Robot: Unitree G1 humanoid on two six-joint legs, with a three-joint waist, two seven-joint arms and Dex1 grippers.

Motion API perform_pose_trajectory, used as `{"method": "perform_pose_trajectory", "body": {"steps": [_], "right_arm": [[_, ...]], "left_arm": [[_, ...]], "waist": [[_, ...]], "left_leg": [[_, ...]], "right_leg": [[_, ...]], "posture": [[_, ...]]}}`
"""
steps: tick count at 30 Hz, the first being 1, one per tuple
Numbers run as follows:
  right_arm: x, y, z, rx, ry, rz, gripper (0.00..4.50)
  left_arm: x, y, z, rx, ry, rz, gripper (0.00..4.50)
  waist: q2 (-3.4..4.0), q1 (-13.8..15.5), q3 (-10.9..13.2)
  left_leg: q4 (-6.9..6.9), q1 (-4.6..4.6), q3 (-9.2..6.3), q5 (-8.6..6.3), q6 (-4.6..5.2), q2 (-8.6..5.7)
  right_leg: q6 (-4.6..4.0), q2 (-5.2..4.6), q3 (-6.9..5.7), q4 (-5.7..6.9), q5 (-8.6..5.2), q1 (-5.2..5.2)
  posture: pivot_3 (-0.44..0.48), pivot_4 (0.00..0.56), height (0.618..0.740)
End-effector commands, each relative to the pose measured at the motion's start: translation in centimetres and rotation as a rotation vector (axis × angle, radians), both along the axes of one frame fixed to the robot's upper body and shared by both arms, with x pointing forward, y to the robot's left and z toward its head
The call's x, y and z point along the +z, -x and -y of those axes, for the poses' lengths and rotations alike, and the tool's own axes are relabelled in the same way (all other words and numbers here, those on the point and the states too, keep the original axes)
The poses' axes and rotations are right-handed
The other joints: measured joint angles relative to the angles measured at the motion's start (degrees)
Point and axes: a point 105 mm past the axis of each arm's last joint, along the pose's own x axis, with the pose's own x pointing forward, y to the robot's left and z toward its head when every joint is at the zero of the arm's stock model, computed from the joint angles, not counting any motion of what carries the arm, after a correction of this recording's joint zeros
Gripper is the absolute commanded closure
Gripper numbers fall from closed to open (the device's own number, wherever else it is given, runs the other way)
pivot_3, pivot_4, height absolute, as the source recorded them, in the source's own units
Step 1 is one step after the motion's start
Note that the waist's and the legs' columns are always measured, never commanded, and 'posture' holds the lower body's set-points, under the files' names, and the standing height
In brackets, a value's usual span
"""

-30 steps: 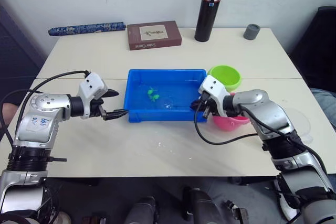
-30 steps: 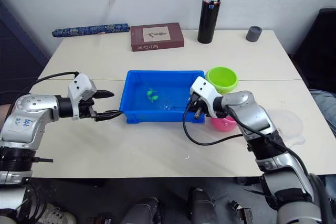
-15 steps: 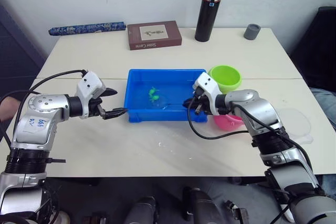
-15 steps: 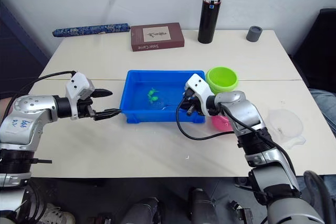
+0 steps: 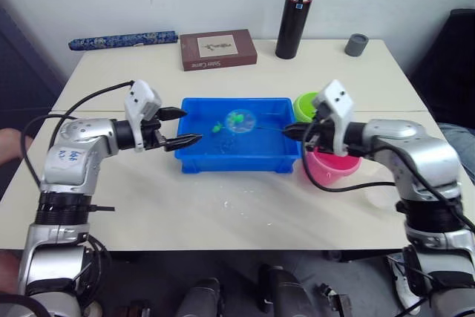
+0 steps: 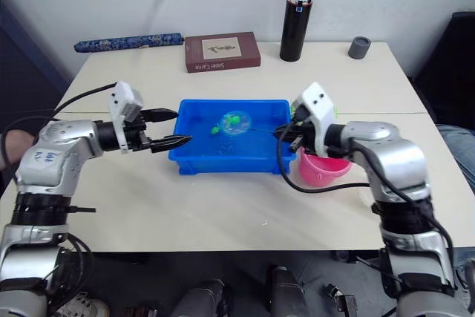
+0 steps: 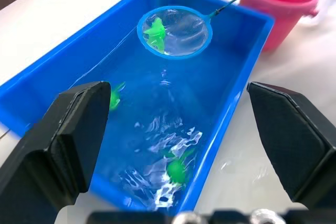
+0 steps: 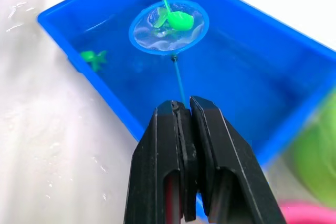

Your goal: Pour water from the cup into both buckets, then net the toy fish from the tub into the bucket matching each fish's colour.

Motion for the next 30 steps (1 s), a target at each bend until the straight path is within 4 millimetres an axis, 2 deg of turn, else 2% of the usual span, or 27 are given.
{"method": "perform_pose_trajectory", "body": {"steps": [1,7,9,13,17,20,21,22,26,29,30], "right_arm": [[2.8,1.1,2.4,-0.090,-0.010,0.085,4.50],[4.4,1.9,7.6,-0.292,0.025,0.147,4.50],[4.4,1.7,8.7,-0.338,0.128,0.219,4.50],[3.6,0.8,9.4,-0.317,0.502,0.420,4.50],[3.0,0.1,9.3,-0.119,1.065,0.711,4.50],[2.4,-0.2,10.1,0.035,1.369,0.825,4.50],[2.4,-0.2,10.4,0.066,1.423,0.845,4.50],[2.4,-0.2,10.5,0.086,1.453,0.859,4.50],[4.7,-0.6,10.5,0.031,1.413,0.961,4.50],[4.2,-0.6,10.3,0.085,1.440,0.957,4.50],[4.2,-0.7,10.2,0.069,1.398,0.958,4.50]], "left_arm": [[1.3,0.2,1.6,-0.086,0.041,0.033,0.02],[1.7,-0.2,4.1,-0.171,0.060,0.044,0.02],[1.8,-0.4,4.8,-0.194,0.060,0.049,0.02],[1.9,-0.7,5.4,-0.214,0.060,0.055,0.02],[1.8,-0.8,5.5,-0.220,0.057,0.059,0.02],[1.8,-0.8,5.5,-0.220,0.058,0.062,0.02],[1.8,-0.8,5.4,-0.218,0.058,0.062,0.02],[1.8,-0.9,5.4,-0.217,0.059,0.063,0.02],[1.7,-1.0,5.1,-0.203,0.055,0.066,0.02],[1.7,-1.0,4.9,-0.198,0.055,0.067,0.02],[1.6,-1.1,4.7,-0.192,0.049,0.068,0.02]], "waist": [[0.00,0.1,0.0],[0.00,0.5,0.0],[0.00,0.6,0.0],[0.00,0.6,0.0],[0.03,0.5,0.0],[0.03,0.5,0.0],[0.04,0.4,0.0],[0.03,0.4,0.0],[0.03,0.3,0.0],[0.03,0.0,0.0],[0.03,-0.1,0.0]], "left_leg": [[0.00,0.00,0.00,0.00,0.00,-0.02],[-0.01,0.02,0.02,0.00,0.00,0.00],[-0.01,0.02,0.04,0.00,0.00,0.00],[-0.02,0.06,0.10,0.00,0.00,-0.01],[-0.01,0.08,0.17,0.01,-0.01,-0.03],[-0.02,0.08,0.20,0.01,-0.01,-0.05],[-0.02,0.08,0.19,0.01,-0.02,-0.05],[-0.02,0.08,0.19,0.01,-0.02,-0.04],[-0.01,0.08,0.19,0.02,-0.04,-0.02],[-0.01,0.08,0.18,0.03,-0.04,-0.02],[-0.01,0.08,0.17,0.03,-0.04,0.00]], "right_leg": [[0.00,-0.03,0.02,0.01,0.00,0.00],[0.00,-0.01,0.03,0.02,0.00,0.01],[0.00,-0.01,0.05,0.01,0.00,0.01],[0.00,0.01,0.10,0.02,0.00,0.00],[0.00,0.01,0.14,0.07,0.00,-0.03],[0.00,0.02,0.15,0.02,0.00,-0.07],[0.00,0.02,0.14,-0.04,0.00,-0.07],[0.00,0.03,0.15,-0.05,0.00,-0.07],[0.00,0.03,0.15,-0.11,0.00,-0.05],[0.00,0.04,0.14,-0.11,0.00,-0.05],[0.00,0.05,0.14,-0.11,0.00,-0.04]], "posture": [[0.000,0.150,0.740],[0.000,0.150,0.740],[0.000,0.150,0.740],[0.000,0.150,0.740],[0.000,0.150,0.740],[0.000,0.150,0.740],[0.000,0.150,0.740],[0.000,0.150,0.740],[0.000,0.150,0.740],[0.000,0.150,0.740],[0.000,0.150,0.740]]}}
